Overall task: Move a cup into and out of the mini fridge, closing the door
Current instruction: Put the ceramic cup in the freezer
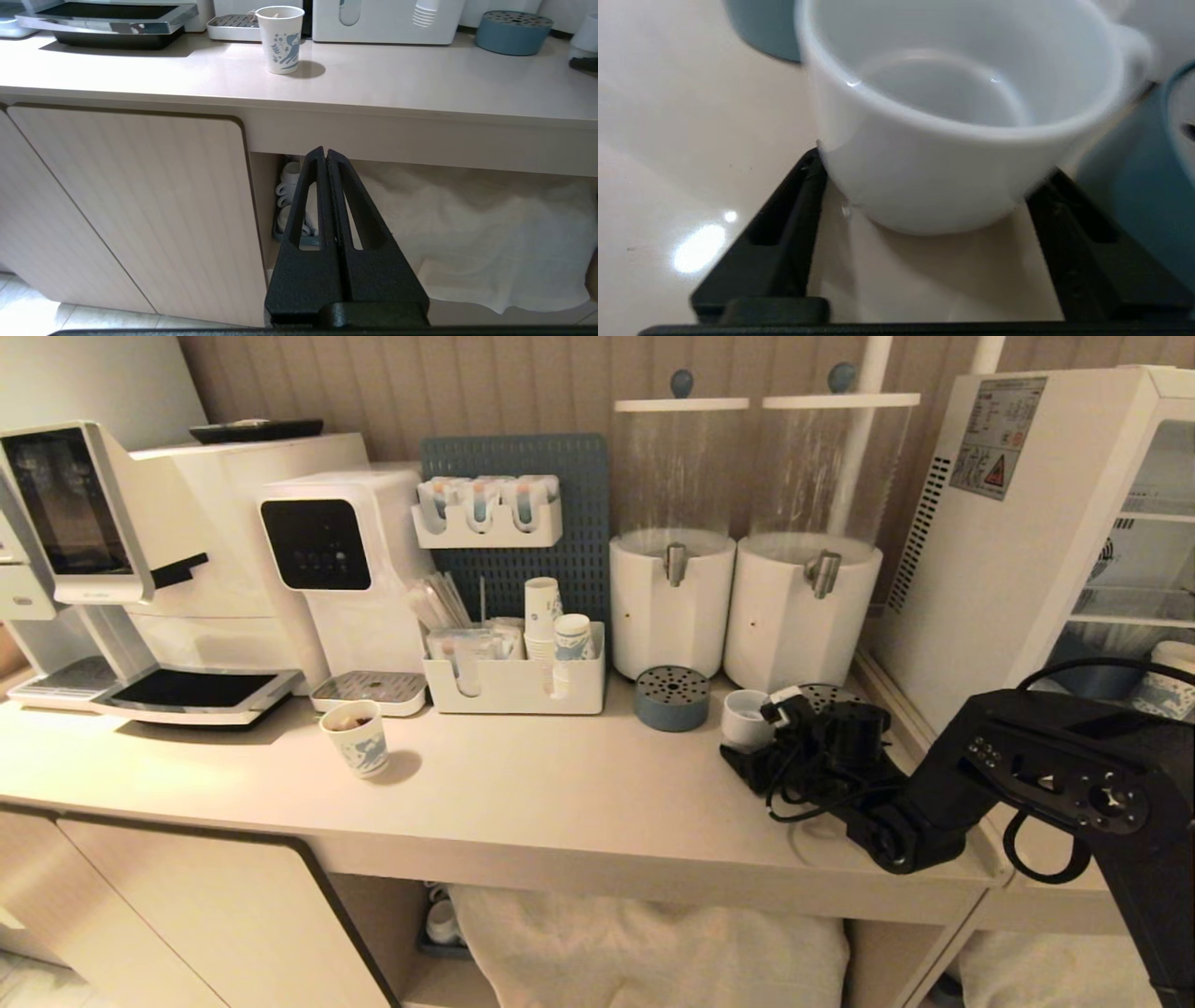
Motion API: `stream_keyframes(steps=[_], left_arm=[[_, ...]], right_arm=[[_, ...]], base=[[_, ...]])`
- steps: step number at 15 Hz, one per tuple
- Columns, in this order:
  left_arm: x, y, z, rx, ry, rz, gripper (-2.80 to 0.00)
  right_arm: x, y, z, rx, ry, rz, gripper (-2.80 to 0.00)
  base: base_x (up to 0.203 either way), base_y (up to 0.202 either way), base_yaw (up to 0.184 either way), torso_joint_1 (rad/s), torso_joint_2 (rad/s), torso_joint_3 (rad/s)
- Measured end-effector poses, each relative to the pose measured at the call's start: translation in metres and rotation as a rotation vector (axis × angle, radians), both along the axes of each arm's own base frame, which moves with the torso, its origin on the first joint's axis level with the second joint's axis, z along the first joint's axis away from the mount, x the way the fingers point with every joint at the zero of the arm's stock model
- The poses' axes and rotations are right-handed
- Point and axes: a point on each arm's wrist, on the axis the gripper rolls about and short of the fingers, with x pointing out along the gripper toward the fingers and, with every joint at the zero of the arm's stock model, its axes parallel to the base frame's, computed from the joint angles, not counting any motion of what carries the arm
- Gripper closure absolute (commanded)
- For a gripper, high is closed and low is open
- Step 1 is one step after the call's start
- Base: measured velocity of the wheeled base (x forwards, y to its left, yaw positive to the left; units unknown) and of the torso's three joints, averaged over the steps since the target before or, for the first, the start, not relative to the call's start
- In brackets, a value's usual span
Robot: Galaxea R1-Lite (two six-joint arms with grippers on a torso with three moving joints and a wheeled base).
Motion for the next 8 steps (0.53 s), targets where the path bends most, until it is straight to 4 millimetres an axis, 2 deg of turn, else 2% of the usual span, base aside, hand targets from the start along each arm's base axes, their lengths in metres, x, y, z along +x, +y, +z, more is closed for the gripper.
stream_keyframes(steps=[8], left_arm=[[0.0, 0.0, 0.0, -0.001, 0.0, 0.0, 0.0]], right_arm=[[-0.0004, -0.0003, 0.0035, 0.009, -0.01, 0.003, -2.8]], base=[[0.0, 0.0, 0.0, 0.0, 0.0, 0.0]])
